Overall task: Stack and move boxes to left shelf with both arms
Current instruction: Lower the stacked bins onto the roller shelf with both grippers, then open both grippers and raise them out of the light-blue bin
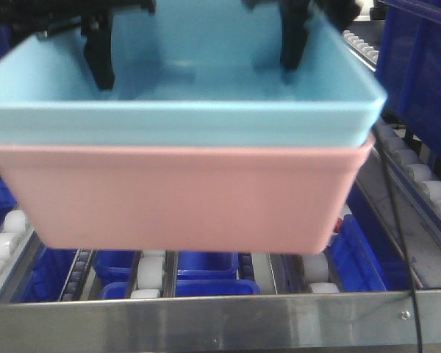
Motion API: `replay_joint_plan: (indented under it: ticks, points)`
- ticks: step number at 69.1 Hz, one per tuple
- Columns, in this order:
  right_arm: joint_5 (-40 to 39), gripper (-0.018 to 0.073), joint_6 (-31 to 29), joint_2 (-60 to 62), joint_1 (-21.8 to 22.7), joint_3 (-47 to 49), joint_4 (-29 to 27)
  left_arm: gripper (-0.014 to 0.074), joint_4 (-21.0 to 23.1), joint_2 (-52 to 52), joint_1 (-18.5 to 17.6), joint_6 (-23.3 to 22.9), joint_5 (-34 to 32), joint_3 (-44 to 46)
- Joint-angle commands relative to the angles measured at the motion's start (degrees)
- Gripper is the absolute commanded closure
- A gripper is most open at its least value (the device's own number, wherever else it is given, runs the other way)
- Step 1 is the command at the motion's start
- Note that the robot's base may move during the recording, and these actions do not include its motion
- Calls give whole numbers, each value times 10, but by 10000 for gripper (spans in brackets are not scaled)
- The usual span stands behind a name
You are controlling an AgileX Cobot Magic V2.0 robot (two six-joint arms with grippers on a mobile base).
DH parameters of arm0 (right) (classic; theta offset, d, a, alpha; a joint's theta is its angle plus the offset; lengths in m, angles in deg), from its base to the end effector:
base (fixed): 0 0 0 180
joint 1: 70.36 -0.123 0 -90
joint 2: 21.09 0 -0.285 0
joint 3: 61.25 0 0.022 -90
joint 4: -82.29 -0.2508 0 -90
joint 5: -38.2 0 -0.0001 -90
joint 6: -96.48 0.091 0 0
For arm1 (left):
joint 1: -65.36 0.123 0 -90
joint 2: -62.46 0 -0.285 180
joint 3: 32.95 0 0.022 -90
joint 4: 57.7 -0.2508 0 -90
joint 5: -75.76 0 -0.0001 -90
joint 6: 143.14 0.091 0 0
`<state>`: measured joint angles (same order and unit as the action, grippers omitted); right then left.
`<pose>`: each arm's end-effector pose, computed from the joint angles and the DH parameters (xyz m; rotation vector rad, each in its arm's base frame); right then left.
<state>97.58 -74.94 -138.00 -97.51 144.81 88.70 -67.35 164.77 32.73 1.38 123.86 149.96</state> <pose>0.3823 0.1862 0.3169 -0.4621 2.5720 0.0744 0.3099 -0.1850 0.3063 0.0339 2.5751 -0.2511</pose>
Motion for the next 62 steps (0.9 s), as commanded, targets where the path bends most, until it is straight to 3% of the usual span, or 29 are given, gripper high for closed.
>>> replay_joint_plan:
  ticks: [1, 50, 57, 62]
  points:
    - [-106, 511, -13, 4, -4, 27, -3, 599, 41, -19, -3, 46, -98, 31]
    - [-130, 508, -13, -28, -4, 28, 8, 595, 46, 47, 7, 46, -117, 31]
    - [-125, 462, -13, -28, -4, 28, 8, 560, 46, 47, 7, 47, -117, 31]
    - [-120, 362, -13, -28, -4, 28, 10, 485, 46, 47, 7, 47, -117, 31]
